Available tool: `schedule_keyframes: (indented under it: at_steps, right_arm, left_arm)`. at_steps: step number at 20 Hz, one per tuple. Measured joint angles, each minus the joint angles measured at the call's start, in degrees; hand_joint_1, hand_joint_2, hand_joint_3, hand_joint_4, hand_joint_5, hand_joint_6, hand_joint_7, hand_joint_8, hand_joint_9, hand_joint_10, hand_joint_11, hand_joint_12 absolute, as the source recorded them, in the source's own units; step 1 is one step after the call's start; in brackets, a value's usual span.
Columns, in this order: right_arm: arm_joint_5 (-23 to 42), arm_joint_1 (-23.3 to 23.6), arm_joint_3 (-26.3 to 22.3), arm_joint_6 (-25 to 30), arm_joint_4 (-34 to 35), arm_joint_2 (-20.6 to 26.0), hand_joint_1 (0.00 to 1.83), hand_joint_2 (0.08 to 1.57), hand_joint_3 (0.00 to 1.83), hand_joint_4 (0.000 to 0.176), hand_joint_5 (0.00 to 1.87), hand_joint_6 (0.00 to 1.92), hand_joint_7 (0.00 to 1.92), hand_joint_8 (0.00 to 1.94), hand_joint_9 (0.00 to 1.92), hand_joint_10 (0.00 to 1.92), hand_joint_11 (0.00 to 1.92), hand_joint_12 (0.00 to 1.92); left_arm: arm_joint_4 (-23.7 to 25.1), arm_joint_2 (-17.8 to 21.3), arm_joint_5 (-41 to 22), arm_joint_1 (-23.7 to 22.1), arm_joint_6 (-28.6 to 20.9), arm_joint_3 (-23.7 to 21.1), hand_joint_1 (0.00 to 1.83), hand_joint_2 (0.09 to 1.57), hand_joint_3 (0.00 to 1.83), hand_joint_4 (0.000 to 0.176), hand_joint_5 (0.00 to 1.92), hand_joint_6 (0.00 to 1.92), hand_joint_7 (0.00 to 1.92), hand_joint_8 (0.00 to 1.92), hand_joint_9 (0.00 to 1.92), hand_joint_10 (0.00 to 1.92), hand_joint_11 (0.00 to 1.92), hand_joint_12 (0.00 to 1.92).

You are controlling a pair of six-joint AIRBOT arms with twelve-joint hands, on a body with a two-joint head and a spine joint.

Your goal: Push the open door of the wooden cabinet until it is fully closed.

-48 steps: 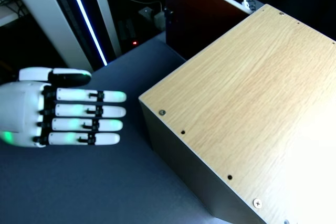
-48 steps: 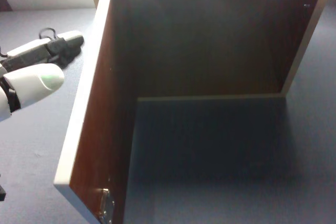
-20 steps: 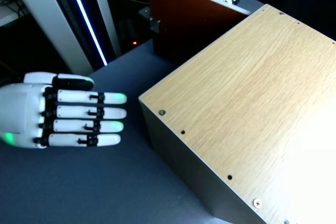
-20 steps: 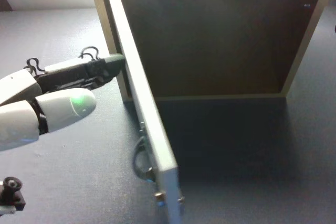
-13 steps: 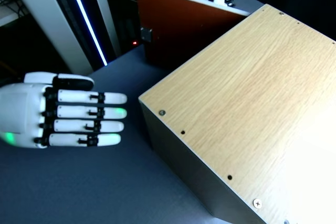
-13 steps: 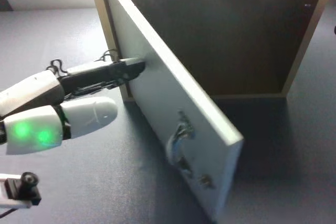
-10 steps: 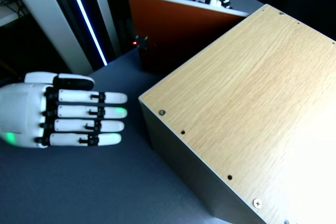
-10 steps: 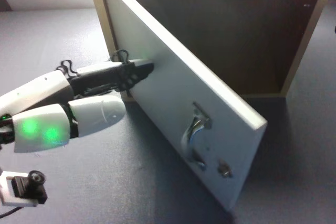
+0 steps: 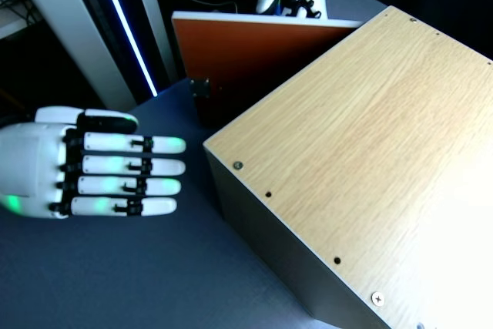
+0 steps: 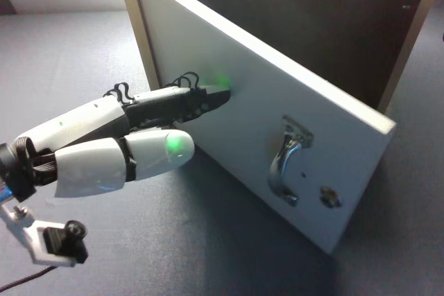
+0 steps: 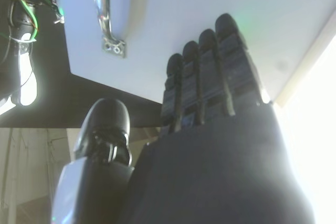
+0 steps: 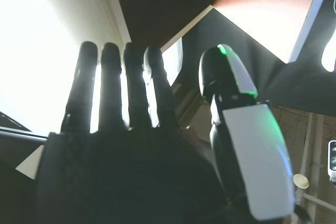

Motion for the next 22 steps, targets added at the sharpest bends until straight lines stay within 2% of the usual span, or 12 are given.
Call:
schedule_keyframes:
  at_steps: [3, 6, 8, 11, 13, 15, 16, 19, 20, 21, 22]
  right_arm:
    - [-0.04, 0.0, 0.0, 0.0, 0.04, 0.0, 0.54, 1.37, 0.0, 0.0, 0.26, 0.0, 0.22, 0.0, 0.16, 0.0, 0.0, 0.3]
    - [-0.04, 0.0, 0.0, -0.02, 0.04, 0.0, 0.53, 1.36, 0.0, 0.0, 0.29, 0.01, 0.24, 0.01, 0.17, 0.01, 0.01, 0.3]
    - [-0.02, 0.0, 0.0, 0.0, 0.0, 0.0, 0.56, 1.37, 0.0, 0.0, 0.29, 0.0, 0.26, 0.0, 0.19, 0.0, 0.01, 0.34]
    - [-0.04, 0.0, 0.35, -0.02, 0.07, 0.0, 0.63, 1.39, 0.0, 0.0, 0.32, 0.0, 0.3, 0.0, 0.24, 0.0, 0.0, 0.53]
    - [0.04, 0.0, 0.5, 0.0, 0.07, -0.17, 0.65, 1.42, 0.01, 0.0, 0.29, 0.0, 0.26, 0.0, 0.22, 0.0, 0.01, 0.56]
    - [-0.13, 0.0, 0.7, -0.02, 0.13, -0.68, 0.68, 1.42, 0.0, 0.0, 0.32, 0.0, 0.27, 0.0, 0.25, 0.0, 0.0, 0.66]
    - [-0.22, 0.0, 0.72, -0.02, 0.04, -0.7, 0.69, 1.43, 0.0, 0.0, 0.32, 0.0, 0.26, 0.0, 0.22, 0.01, 0.0, 0.58]
    - [-0.07, 0.0, 0.98, 0.0, -0.07, -0.72, 0.64, 1.44, 0.0, 0.0, 0.27, 0.0, 0.22, 0.0, 0.18, 0.0, 0.0, 0.46]
    - [-0.07, 0.0, 1.05, 0.0, 0.07, -0.74, 0.56, 1.44, 0.01, 0.0, 0.25, 0.01, 0.2, 0.0, 0.15, 0.0, 0.0, 0.39]
    - [0.0, 0.0, 1.16, -0.02, 0.35, -0.83, 0.44, 1.45, 0.0, 0.0, 0.23, 0.0, 0.2, 0.0, 0.16, 0.01, 0.0, 0.39]
    - [-0.07, 0.0, 1.18, 0.0, 0.37, -0.85, 0.44, 1.45, 0.0, 0.0, 0.23, 0.0, 0.2, 0.0, 0.16, 0.01, 0.0, 0.39]
  left_arm:
    - [2.38, -1.49, 1.7, -2.6, -0.02, 0.98, 0.11, 1.52, 0.0, 0.0, 0.31, 0.01, 0.34, 0.01, 0.28, 0.01, 0.25, 0.01]
    - [4.59, -2.86, 3.89, -5.05, 0.0, 1.84, 0.26, 1.5, 0.0, 0.0, 0.34, 0.01, 0.36, 0.0, 0.31, 0.01, 0.3, 0.02]
    - [5.35, -3.91, 4.5, -6.27, -0.04, 2.51, 0.32, 1.48, 0.0, 0.0, 0.34, 0.0, 0.36, 0.0, 0.31, 0.0, 0.3, 0.02]
    - [6.82, -5.38, 7.06, -8.55, -0.04, 3.96, 0.46, 1.47, 0.0, 0.0, 0.35, 0.01, 0.31, 0.0, 0.29, 0.0, 0.31, 0.02]
    - [6.99, -6.19, 8.96, -10.34, -0.02, 4.57, 0.42, 1.48, 0.0, 0.0, 0.34, 0.0, 0.3, 0.0, 0.29, 0.0, 0.31, 0.01]
    - [7.02, -6.8, 10.08, -11.32, 0.02, 4.81, 0.49, 1.47, 0.0, 0.0, 0.32, 0.0, 0.27, 0.0, 0.26, 0.0, 0.29, 0.0]
    - [7.08, -7.15, 10.62, -11.89, 0.0, 4.98, 0.51, 1.46, 0.0, 0.0, 0.33, 0.0, 0.29, 0.01, 0.27, 0.0, 0.29, 0.0]
    - [7.08, -8.72, 12.22, -13.27, 0.02, 6.19, 0.04, 1.55, 0.03, 0.0, 0.29, 0.0, 0.28, 0.0, 0.27, 0.0, 0.27, 0.01]
    - [7.04, -9.05, 12.81, -13.81, 0.0, 6.34, 0.08, 1.54, 0.01, 0.0, 0.3, 0.0, 0.3, 0.01, 0.29, 0.01, 0.29, 0.02]
    - [7.17, -9.68, 13.6, -14.82, 0.02, 6.8, 0.2, 1.5, 0.0, 0.0, 0.27, 0.0, 0.29, 0.0, 0.32, 0.01, 0.32, 0.03]
    - [7.21, -9.99, 13.81, -15.34, 0.02, 7.04, 0.2, 1.5, 0.0, 0.0, 0.27, 0.0, 0.29, 0.0, 0.32, 0.01, 0.32, 0.03]
